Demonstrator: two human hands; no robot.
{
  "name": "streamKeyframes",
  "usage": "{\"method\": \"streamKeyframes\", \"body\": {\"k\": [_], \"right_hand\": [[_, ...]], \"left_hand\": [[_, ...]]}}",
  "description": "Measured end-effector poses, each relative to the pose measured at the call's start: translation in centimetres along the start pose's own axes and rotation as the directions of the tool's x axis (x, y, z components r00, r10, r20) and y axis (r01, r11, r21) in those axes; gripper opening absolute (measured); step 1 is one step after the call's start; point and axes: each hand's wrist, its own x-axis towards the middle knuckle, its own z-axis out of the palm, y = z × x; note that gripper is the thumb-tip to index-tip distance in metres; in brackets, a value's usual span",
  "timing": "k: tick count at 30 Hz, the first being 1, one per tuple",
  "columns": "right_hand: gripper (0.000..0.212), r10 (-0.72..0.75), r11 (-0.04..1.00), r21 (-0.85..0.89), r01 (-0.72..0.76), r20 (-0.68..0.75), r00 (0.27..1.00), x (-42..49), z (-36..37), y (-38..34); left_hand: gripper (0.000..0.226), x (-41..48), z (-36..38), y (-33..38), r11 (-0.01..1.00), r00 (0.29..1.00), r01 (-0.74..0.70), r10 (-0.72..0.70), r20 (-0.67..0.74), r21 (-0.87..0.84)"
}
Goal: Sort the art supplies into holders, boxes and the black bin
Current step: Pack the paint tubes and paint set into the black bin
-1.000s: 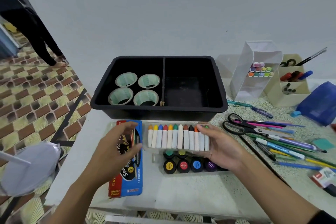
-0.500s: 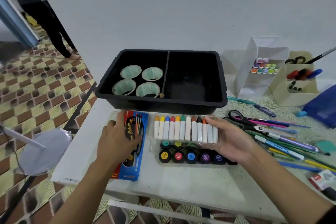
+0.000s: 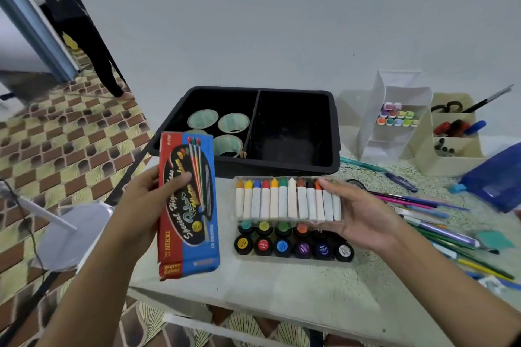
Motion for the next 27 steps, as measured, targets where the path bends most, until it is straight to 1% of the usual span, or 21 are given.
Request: {"method": "streamKeyframes", "body": {"k": [2,5,7,9,13,15,16,18,20,22,24,27], "right_hand": [[0.027,-0.018,1.000,0.000,0.018,-0.011,1.000,-0.3,0.0,-0.5],[0.031,-0.051,0.999,0.004,0.051,-0.012,0.999,-0.9,0.0,-1.4],[0.027,-0.077,0.997,0.026,0.077,-0.020,0.997,-1.4,-0.3,-2.0],[0.024,-0.108,0.993,0.053,0.110,-0.047,0.993,-1.9,-0.7,-2.6],[0.027,-0.148,0.984,0.077,0.160,-0.136,0.980,-2.8,-1.9,-3.7],[0.034,-0.148,0.981,0.101,0.168,-0.182,0.972,-3.1,-2.7,-3.9],[0.038,-0.143,0.978,0.120,0.169,-0.198,0.970,-3.3,-3.0,-3.9],[0.043,-0.135,0.974,0.149,0.168,-0.210,0.968,-3.5,-3.4,-4.0],[0.046,-0.133,0.973,0.157,0.168,-0.213,0.968,-3.5,-3.4,-4.0],[0.045,-0.127,0.970,0.178,0.166,-0.211,0.969,-3.2,-3.3,-4.1],[0.040,-0.127,0.962,0.211,0.171,-0.208,0.970,-3.2,-2.9,-4.3],[0.030,-0.127,0.948,0.261,0.182,-0.213,0.969,-3.4,-2.7,-4.7]], "left_hand": [[0.043,0.2,0.9,0.5,0.984,1.000,-0.021,0.019,-0.014,-0.179],[0.034,0.8,2.6,1.1,0.881,0.999,-0.048,0.043,-0.021,-0.471],[0.028,1.5,3.6,1.6,0.809,1.000,-0.030,0.028,-0.013,-0.587],[0.031,2.4,4.3,2.0,0.754,1.000,0.005,0.005,0.013,-0.657],[0.053,4.3,5.3,2.8,0.671,0.995,0.076,0.002,0.104,-0.737],[0.064,5.0,5.9,3.1,0.617,0.993,0.094,-0.005,0.115,-0.781],[0.066,5.3,6.3,3.4,0.584,0.993,0.097,-0.002,0.117,-0.806],[0.064,5.5,7.2,3.7,0.535,0.991,0.100,0.024,0.134,-0.839],[0.056,5.7,8.2,4.0,0.528,0.990,0.102,0.033,0.140,-0.843],[0.056,5.7,9.3,4.1,0.535,0.988,0.103,0.040,0.147,-0.838],[0.061,5.8,10.1,4.2,0.533,0.988,0.095,0.053,0.145,-0.841],[0.050,5.9,10.6,3.9,0.573,0.989,0.082,0.054,0.137,-0.816]]}}
